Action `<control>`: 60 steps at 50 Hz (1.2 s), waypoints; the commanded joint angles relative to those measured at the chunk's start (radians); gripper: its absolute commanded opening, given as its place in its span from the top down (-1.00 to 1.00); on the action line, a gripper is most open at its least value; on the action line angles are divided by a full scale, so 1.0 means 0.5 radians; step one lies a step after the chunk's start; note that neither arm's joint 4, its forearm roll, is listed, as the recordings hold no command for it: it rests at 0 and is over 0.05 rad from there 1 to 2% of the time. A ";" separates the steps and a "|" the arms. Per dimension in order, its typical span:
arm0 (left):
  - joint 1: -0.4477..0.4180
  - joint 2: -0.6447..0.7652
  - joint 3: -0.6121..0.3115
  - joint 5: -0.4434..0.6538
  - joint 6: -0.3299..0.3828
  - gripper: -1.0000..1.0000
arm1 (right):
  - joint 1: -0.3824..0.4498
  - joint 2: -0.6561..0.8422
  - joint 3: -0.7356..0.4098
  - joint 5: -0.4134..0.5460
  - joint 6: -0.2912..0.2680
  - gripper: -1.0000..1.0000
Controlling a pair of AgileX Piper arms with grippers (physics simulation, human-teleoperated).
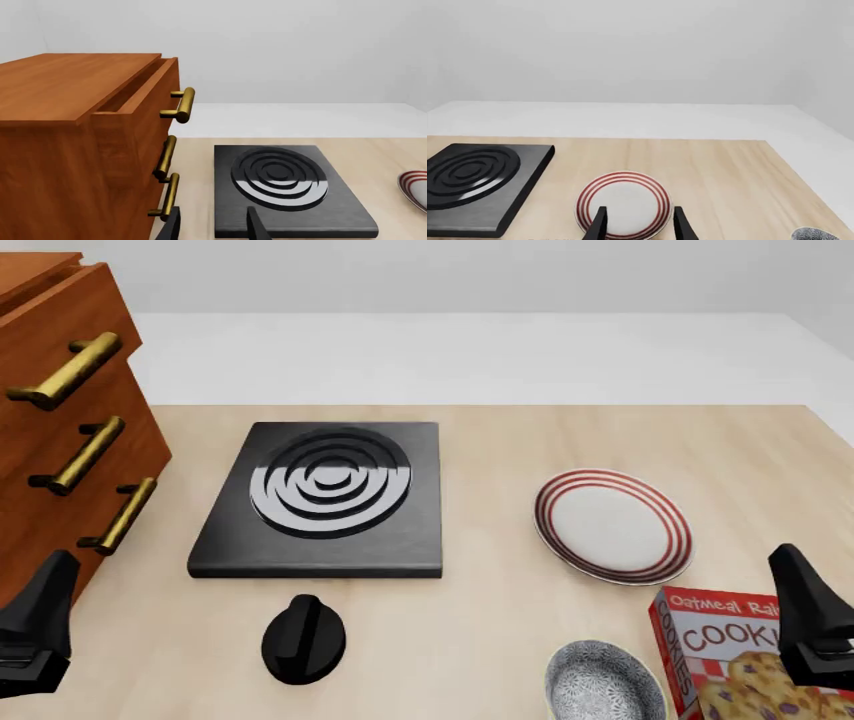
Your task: Pick the akita bowl on the ramekin and place it on the plate.
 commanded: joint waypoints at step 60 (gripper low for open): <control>0.000 0.000 0.000 0.000 0.000 -1.00 | 0.714 1.158 -1.356 1.494 -0.107 -1.00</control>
